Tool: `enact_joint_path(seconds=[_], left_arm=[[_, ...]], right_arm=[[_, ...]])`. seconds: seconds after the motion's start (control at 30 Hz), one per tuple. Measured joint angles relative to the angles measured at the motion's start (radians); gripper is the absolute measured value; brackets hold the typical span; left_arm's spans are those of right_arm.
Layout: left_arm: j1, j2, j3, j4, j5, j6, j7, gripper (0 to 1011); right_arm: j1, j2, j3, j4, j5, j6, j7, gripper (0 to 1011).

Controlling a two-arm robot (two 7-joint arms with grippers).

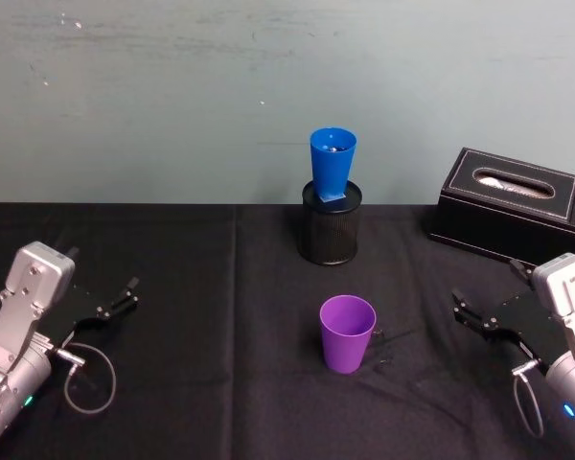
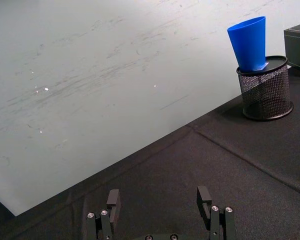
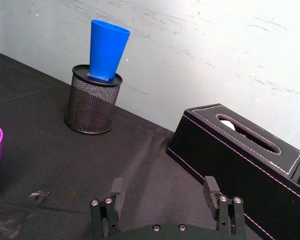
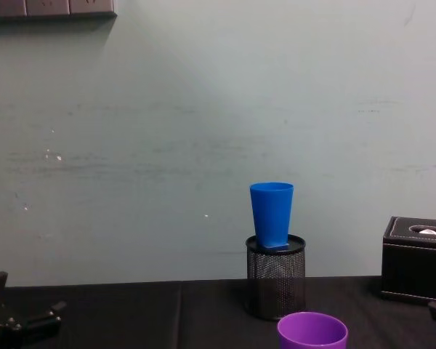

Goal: Pick up one cup with a gripper and tap it against the other cup.

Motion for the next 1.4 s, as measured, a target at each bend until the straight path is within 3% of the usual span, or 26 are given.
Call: enact_joint_path(seconds=[1.4], left_arm=[[0.0, 0.0, 0.0, 0.0, 0.0, 0.0, 0.0, 1005]], right_arm=[[0.0, 0.0, 0.0, 0.0, 0.0, 0.0, 0.0, 1003]])
